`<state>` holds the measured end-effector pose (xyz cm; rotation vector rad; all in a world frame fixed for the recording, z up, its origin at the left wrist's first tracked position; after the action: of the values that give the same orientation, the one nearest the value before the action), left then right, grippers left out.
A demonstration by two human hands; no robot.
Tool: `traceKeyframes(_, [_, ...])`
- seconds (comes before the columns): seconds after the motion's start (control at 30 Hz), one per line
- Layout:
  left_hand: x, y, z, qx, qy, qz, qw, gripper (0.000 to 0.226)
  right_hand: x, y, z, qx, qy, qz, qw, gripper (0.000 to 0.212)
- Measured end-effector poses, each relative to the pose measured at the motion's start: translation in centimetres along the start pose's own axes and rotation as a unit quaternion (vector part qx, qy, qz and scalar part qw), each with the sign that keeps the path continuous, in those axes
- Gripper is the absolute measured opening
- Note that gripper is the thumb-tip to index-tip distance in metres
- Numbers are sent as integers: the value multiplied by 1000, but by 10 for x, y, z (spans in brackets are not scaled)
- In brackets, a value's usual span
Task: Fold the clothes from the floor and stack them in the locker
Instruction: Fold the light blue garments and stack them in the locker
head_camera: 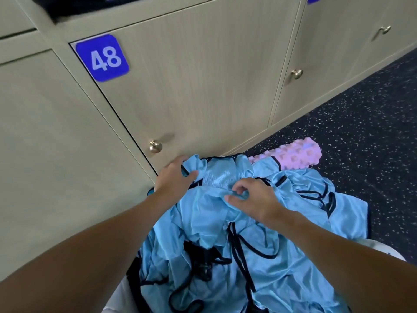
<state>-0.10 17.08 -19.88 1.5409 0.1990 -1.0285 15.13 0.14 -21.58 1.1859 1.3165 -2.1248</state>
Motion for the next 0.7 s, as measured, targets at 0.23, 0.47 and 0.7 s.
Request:
traceKeyframes(0.23, [5, 12, -12, 26, 55, 100, 993, 17, 1, -9, -15, 11, -4, -31, 999, 15])
traceKeyframes(0.47, [-66, 102, 5, 144, 29, 97, 984, 7, -45, -47, -21, -2, 39, -121, 992, 47])
traceKeyframes(0.7, [-157, 217, 68, 268, 27, 128, 954, 14, -140, -143, 18, -146, 53, -192, 969, 52])
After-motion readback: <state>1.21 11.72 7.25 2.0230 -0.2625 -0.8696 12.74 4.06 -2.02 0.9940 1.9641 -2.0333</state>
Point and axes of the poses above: each hand's wrist, its own z-axis away from the middle knuckle, its own x-axis out of the palm, y = z × x, the point moved 6 cm from there along -z, towards the middle knuckle, and after that the axes turned 12 degrees about z, right-handed, at the moved point
